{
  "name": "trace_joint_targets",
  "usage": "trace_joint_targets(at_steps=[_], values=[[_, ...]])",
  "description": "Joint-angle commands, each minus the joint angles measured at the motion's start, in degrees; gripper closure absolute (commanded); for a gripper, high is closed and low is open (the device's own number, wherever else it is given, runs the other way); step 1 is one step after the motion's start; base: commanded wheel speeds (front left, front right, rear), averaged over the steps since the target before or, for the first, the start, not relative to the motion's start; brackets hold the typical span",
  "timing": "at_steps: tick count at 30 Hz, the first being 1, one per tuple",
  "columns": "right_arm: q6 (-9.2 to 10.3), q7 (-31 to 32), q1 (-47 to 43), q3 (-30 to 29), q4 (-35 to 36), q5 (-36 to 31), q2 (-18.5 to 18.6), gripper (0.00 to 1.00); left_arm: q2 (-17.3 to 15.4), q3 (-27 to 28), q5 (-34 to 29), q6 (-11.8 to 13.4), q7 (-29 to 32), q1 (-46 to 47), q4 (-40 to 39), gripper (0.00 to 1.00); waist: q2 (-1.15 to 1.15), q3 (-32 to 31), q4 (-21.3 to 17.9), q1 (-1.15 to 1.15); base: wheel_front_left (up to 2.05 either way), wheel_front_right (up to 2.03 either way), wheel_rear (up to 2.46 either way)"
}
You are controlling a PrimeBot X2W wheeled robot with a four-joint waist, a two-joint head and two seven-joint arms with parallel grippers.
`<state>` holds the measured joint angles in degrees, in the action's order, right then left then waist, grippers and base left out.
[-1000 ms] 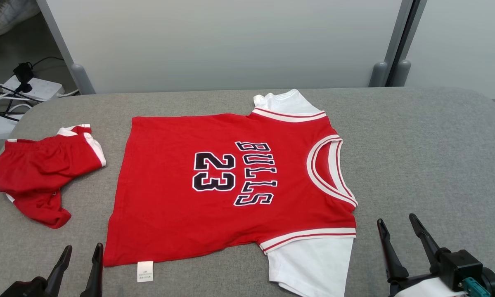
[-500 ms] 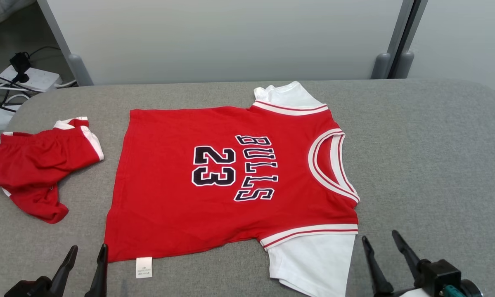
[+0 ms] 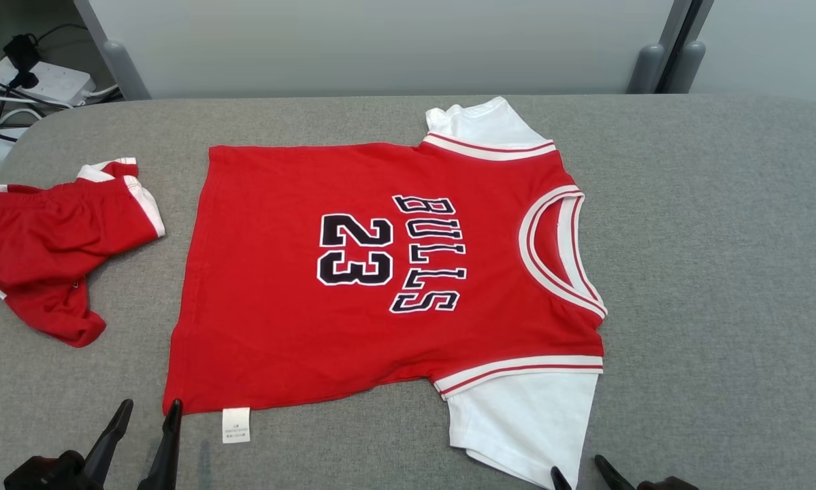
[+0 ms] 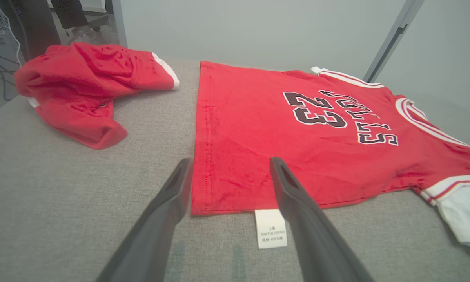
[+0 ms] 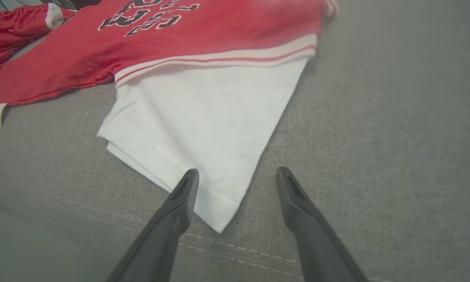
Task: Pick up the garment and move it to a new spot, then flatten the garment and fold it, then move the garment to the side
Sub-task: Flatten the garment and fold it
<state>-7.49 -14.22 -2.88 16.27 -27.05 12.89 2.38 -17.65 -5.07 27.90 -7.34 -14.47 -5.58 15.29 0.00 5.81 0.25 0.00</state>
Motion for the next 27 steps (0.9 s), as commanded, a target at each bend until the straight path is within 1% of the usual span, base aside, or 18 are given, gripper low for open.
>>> trace_joint_targets(at_steps=[1,9,10,11,13,15,20,22,23,24,26,27], values=[[0.00,-0.7,1.7,2.2,0.2,1.0,0.5,0.00,-1.8,1.6,0.9,-0.1,-0.5,2.4,-1.4,0.00,0.00,0.4,0.2,0.00,0.00,0.00,0.00],[0.00,-0.8,4.8,3.4,-1.9,1.7,0.5,0.00,-2.9,0.6,1.8,-0.1,-0.5,2.9,-1.9,0.00,0.00,1.5,0.7,0.00,0.00,0.00,0.00],[0.00,-0.8,5.2,3.7,-3.1,1.9,0.5,0.09,-3.1,0.3,1.9,-0.1,-0.5,3.1,-2.0,0.00,0.00,1.7,1.1,0.00,0.00,0.00,0.00],[0.00,-0.8,5.4,3.9,-3.6,2.0,0.5,0.11,-3.2,0.1,2.0,-0.1,-0.5,3.3,-2.0,0.00,0.00,1.8,1.3,0.00,0.00,0.00,0.00],[0.00,-0.8,5.3,4.2,-4.3,2.3,0.5,0.11,-3.3,-0.2,2.1,-0.1,-0.5,3.4,-2.1,0.00,0.00,1.9,1.6,0.00,0.00,0.00,0.00],[0.00,-0.8,5.2,4.2,-4.7,2.5,0.5,0.14,-3.5,-0.2,2.2,-0.1,-0.5,3.3,-2.2,0.00,0.00,1.9,1.8,0.00,0.00,0.00,0.00],[0.00,-0.8,4.0,4.0,-5.0,2.8,0.5,0.14,-3.7,-0.3,2.3,-0.1,-0.5,3.1,-2.2,0.00,0.00,1.8,1.8,0.00,0.00,0.00,0.00],[0.00,-0.8,3.6,3.9,-5.5,2.9,0.5,0.16,-3.6,-0.3,2.2,-0.1,-0.5,3.1,-2.1,0.00,0.00,1.6,1.7,0.00,0.00,0.00,0.00],[0.00,-0.8,3.4,4.0,-5.8,2.9,0.5,0.29,-3.6,-0.4,2.2,-0.1,-0.5,3.0,-2.1,0.00,0.00,1.5,1.6,0.00,0.00,0.00,0.00],[0.00,-0.8,3.2,4.1,-6.0,3.1,0.5,0.55,-3.5,-0.4,2.1,-0.1,-0.5,3.0,-2.1,0.00,0.00,1.4,1.6,0.00,0.00,0.00,0.00],[0.00,-0.8,3.1,4.5,-6.7,3.2,0.5,0.96,-3.5,-0.8,2.0,-0.1,-0.5,3.1,-2.3,0.00,0.00,1.3,1.4,0.00,0.00,0.00,0.00],[0.00,-0.8,3.1,4.5,-6.8,3.5,0.5,1.00,-3.6,-1.0,2.0,-0.1,-0.5,3.2,-2.4,0.00,0.00,1.3,1.3,0.00,0.00,0.00,0.00]])
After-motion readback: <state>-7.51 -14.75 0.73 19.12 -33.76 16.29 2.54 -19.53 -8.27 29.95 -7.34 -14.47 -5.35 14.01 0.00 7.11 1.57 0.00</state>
